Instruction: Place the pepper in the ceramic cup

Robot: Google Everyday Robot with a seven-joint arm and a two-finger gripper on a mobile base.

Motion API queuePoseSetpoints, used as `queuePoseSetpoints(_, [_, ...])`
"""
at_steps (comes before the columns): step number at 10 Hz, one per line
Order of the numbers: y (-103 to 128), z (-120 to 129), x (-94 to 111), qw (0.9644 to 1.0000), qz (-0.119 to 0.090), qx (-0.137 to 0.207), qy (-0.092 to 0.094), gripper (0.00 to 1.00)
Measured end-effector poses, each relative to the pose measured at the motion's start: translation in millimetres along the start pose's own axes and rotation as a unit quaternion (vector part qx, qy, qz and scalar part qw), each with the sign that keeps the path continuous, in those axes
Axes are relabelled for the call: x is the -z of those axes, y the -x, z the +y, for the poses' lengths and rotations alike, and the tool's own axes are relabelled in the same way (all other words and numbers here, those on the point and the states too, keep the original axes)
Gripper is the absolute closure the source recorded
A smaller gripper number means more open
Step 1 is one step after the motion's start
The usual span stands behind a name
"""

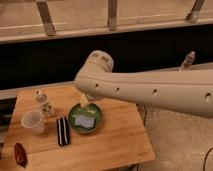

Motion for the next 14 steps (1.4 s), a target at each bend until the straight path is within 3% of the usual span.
queuePoseSetpoints(11, [2.0, 0.0, -0.8, 1.0, 0.002, 0.004, 0.002, 0.2])
queuePoseSetpoints(14, [28.5, 16.7, -0.7, 0.9985, 0.003, 0.054, 0.012, 0.2])
